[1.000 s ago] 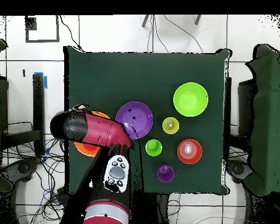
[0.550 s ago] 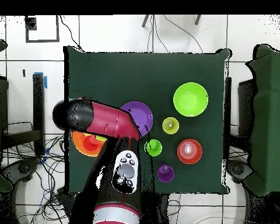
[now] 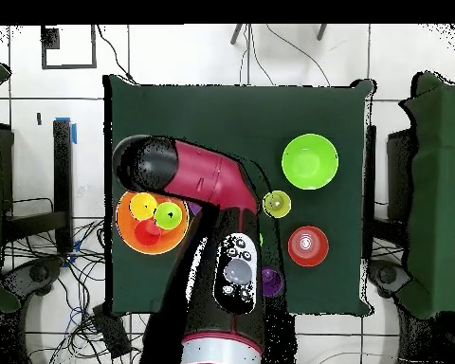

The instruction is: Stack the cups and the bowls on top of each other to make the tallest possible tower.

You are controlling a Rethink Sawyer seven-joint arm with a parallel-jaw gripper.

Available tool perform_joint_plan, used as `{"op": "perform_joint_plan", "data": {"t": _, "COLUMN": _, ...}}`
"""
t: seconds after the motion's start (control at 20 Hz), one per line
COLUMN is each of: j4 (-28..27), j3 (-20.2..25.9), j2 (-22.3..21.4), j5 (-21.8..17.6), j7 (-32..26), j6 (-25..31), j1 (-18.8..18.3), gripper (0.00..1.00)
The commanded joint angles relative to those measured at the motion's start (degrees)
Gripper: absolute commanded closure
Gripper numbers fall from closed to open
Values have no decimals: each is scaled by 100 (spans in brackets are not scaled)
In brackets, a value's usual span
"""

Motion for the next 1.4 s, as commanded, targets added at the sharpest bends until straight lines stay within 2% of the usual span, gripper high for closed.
{"op": "perform_joint_plan", "data": {"t": 0.05, "j4": -1015, "j3": 410, "j2": 565, "j5": -705, "j7": -527, "j6": 630, "j1": -267, "gripper": 0}}
{"op": "perform_joint_plan", "data": {"t": 0.4, "j4": -1797, "j3": 459, "j2": 1300, "j5": -949, "j7": -453, "j6": 452, "j1": -355, "gripper": 0}}
{"op": "perform_joint_plan", "data": {"t": 0.75, "j4": -2232, "j3": 426, "j2": 1689, "j5": -1049, "j7": -252, "j6": 311, "j1": -291, "gripper": 0}}
{"op": "perform_joint_plan", "data": {"t": 1.4, "j4": -2214, "j3": 255, "j2": 1652, "j5": -776, "j7": 403, "j6": 442, "j1": 125, "gripper": 0}}
